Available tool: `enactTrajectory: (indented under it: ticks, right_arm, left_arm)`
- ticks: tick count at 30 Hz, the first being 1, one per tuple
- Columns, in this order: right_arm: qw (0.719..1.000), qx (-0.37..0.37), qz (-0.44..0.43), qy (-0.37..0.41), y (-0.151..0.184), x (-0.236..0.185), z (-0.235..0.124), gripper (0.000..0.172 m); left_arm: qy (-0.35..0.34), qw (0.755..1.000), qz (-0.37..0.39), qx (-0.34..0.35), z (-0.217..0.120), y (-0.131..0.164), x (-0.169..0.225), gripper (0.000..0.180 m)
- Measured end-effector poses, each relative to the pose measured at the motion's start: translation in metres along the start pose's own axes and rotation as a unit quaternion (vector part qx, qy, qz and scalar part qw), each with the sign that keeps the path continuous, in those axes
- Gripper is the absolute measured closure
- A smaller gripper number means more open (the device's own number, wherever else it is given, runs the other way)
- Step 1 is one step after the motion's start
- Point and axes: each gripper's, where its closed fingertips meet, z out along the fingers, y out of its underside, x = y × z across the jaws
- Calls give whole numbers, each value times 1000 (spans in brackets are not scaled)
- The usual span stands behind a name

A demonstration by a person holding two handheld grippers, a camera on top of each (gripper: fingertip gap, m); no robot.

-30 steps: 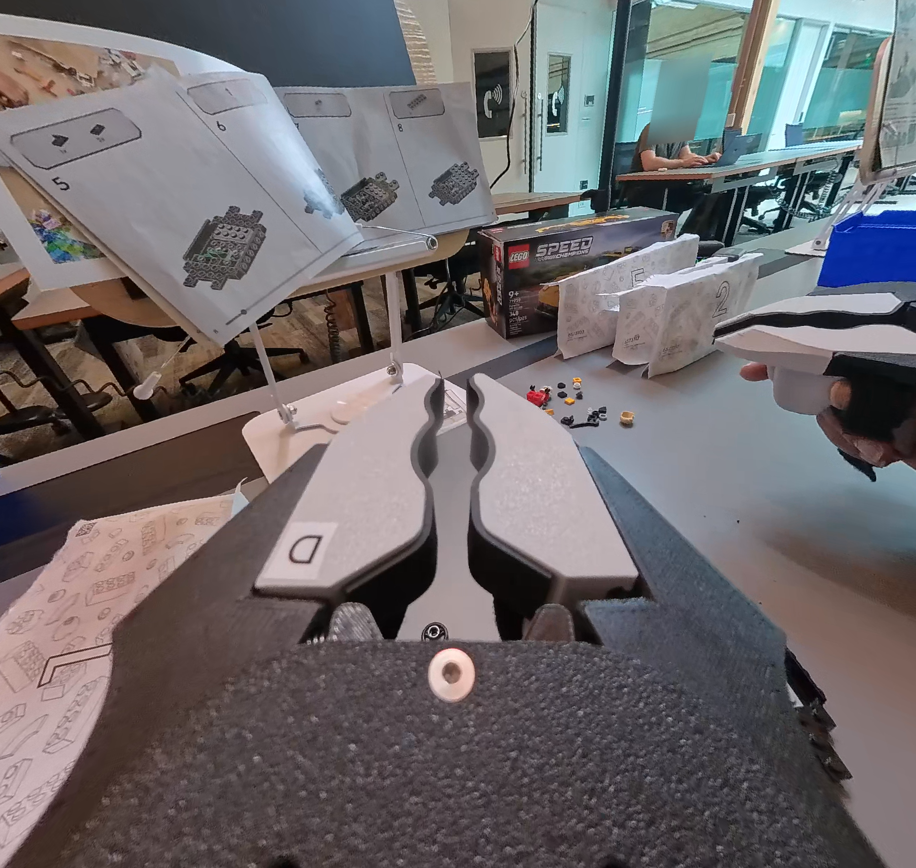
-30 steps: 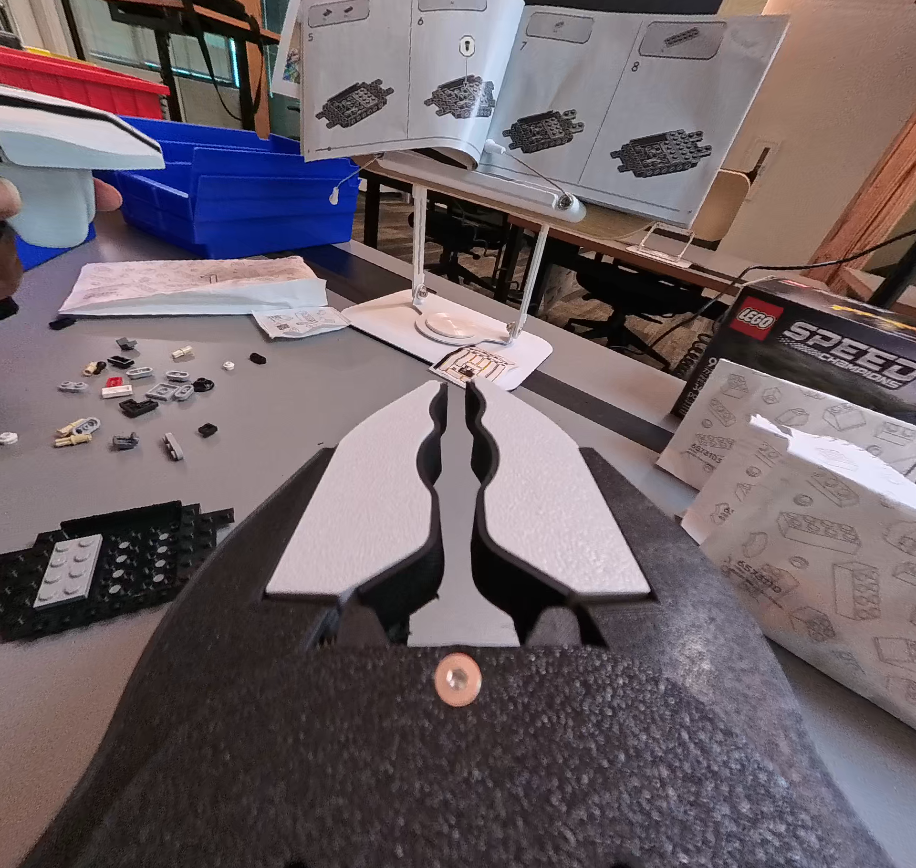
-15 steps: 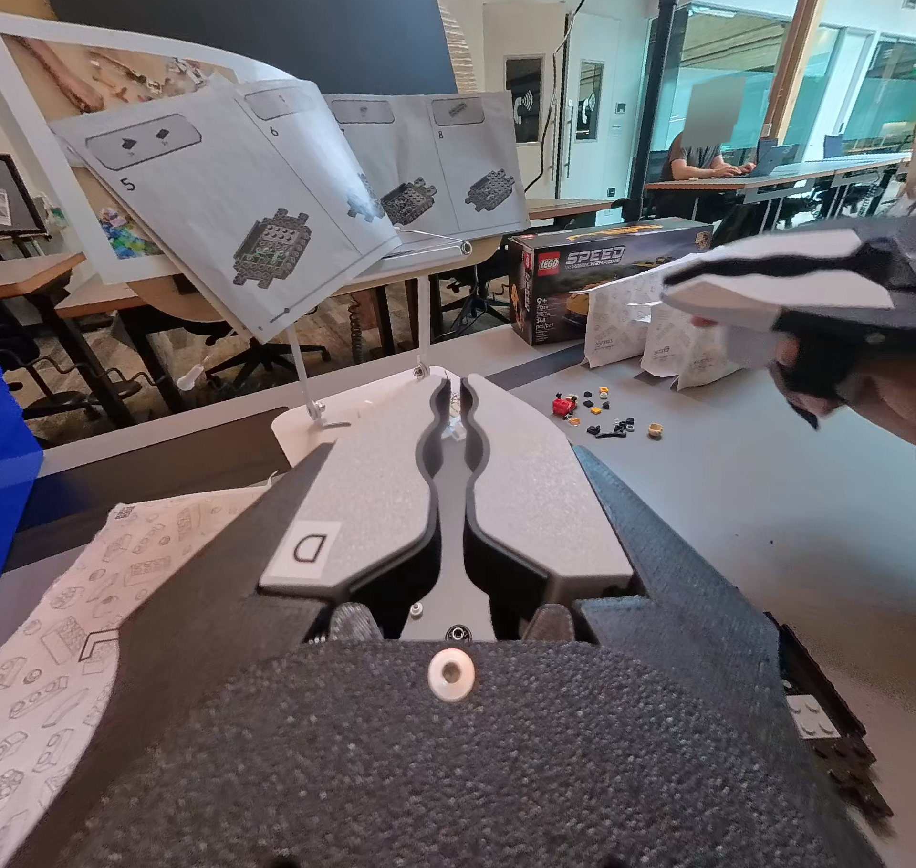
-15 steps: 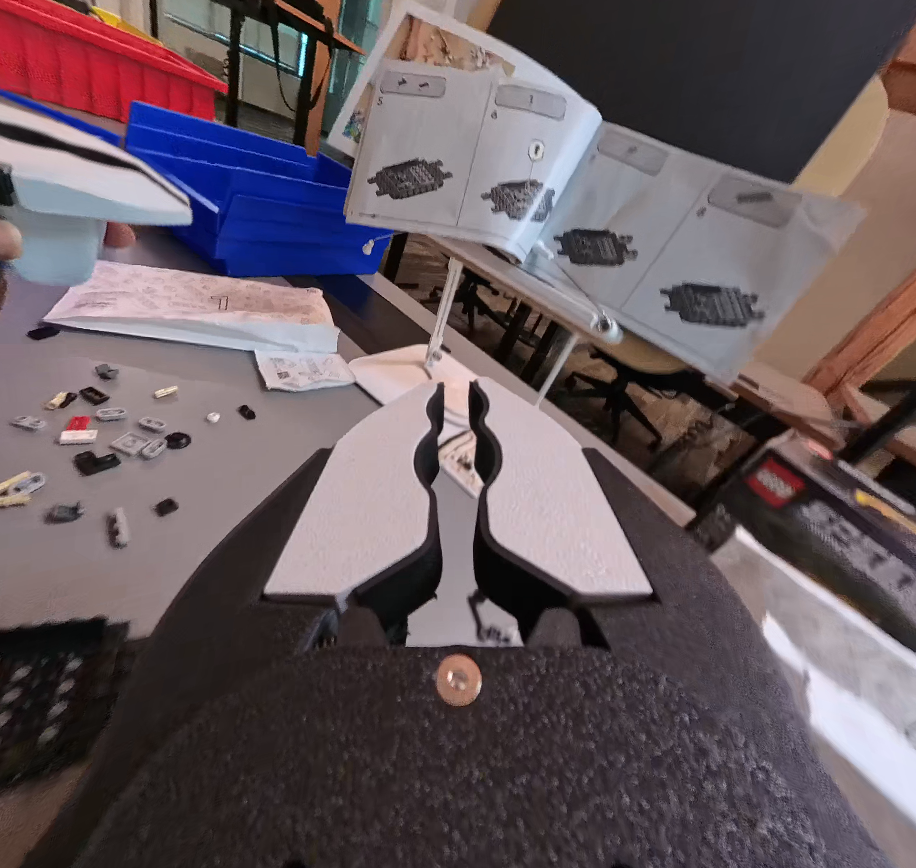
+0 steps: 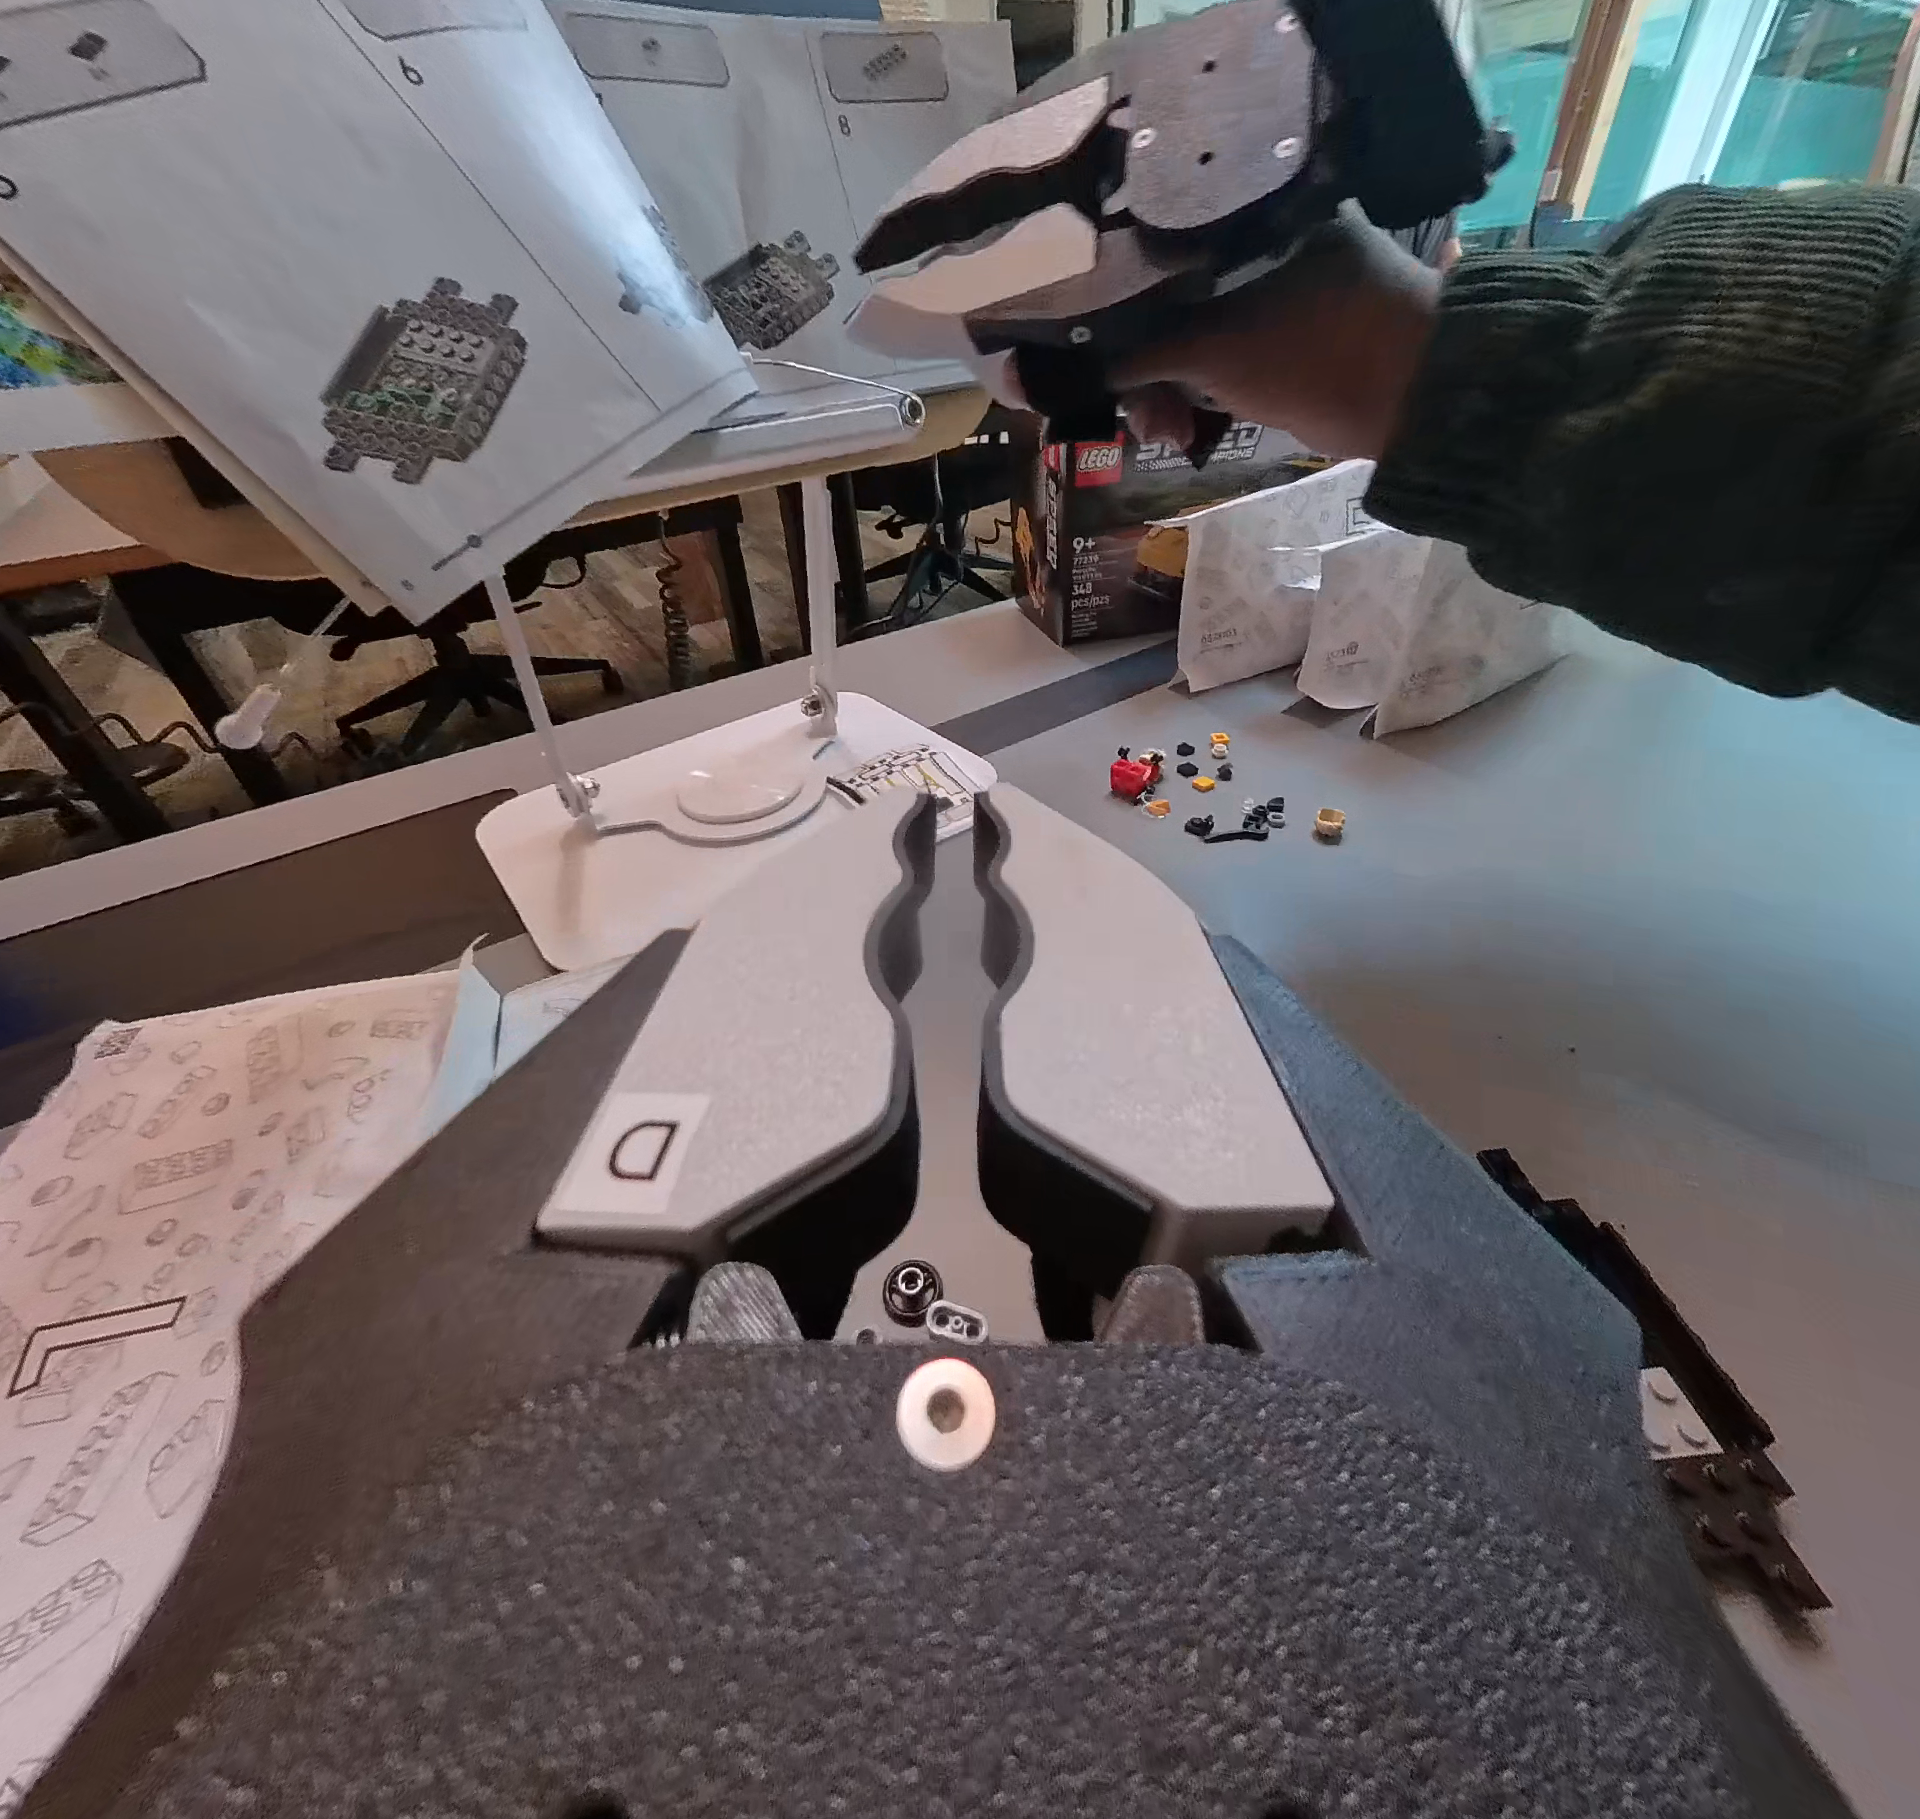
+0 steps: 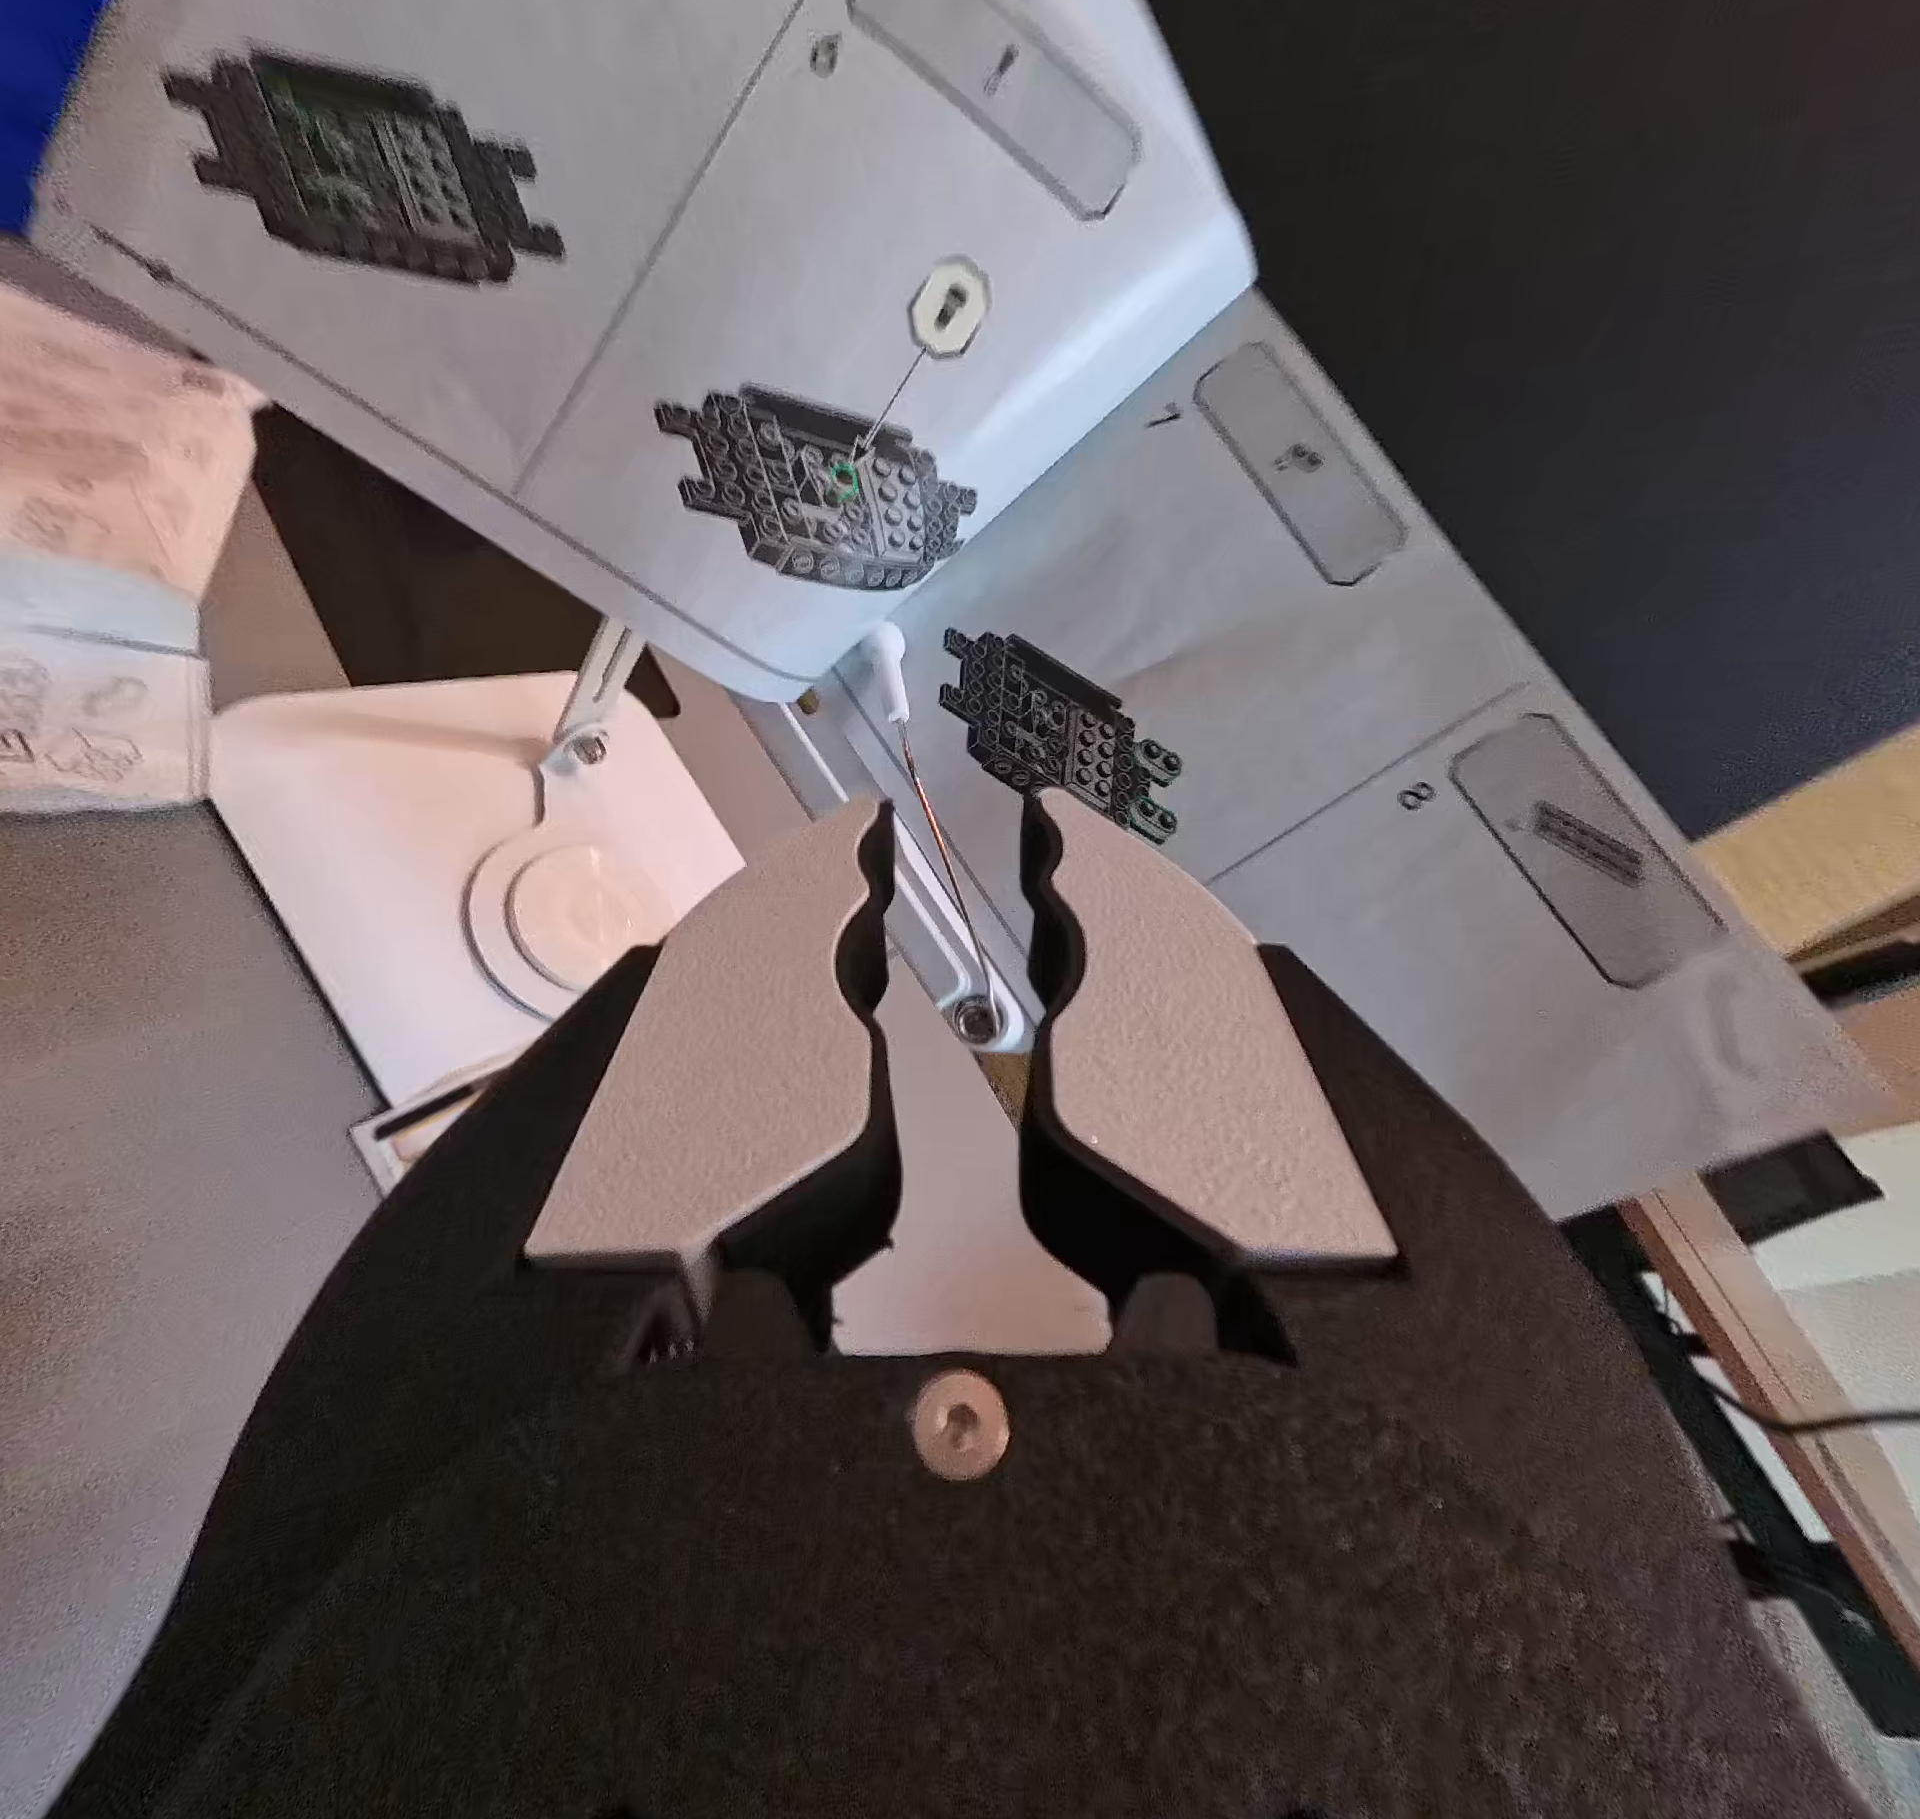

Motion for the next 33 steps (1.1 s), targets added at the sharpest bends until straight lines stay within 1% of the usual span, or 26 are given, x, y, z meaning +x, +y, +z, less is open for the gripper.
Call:
enactTrajectory:
  ticks: [5,9,12,13,15,17,19,21,23,25,26,28,33]
  right_arm:
    - [999,-18,-49,-14,9,-2,22,147]
    - [997,-43,-64,-25,16,-4,35,148]
    - [996,-44,-75,-26,17,-2,41,155]
    - [995,-45,-84,-32,17,-4,41,158]
    - [995,-38,-92,-19,16,-2,41,164]
    - [998,-22,-66,5,15,2,40,170]
    - [999,-10,-30,25,15,7,40,171]
    - [999,-5,-1,44,15,11,39,171]
    - [998,1,24,61,15,17,37,171]
    - [995,7,56,81,17,26,33,171]
    - [993,10,78,89,19,32,30,170]
    - [986,14,130,104,27,44,24,168]
    - [962,25,243,120,56,57,6,162]
  left_arm:
    - [0,1000,8,-5,4,2,0,174]
    - [-4,1000,20,-3,11,-3,-4,174]
    - [-4,999,38,6,20,-16,-6,173]
    - [-5,999,47,10,25,-23,-7,173]
    - [-4,998,66,18,39,-40,-11,174]
    - [-3,997,80,9,63,-57,-16,176]
    - [-11,994,110,7,93,-77,-24,179]
    - [-18,990,137,-8,127,-89,-30,179]
    - [-24,988,149,-33,158,-92,-37,180]
    - [-48,983,161,-71,180,-86,-51,180]
    - [-66,980,165,-92,188,-82,-62,180]
    - [-88,977,162,-111,194,-76,-80,179]
    - [-112,974,151,-124,192,-68,-110,178]
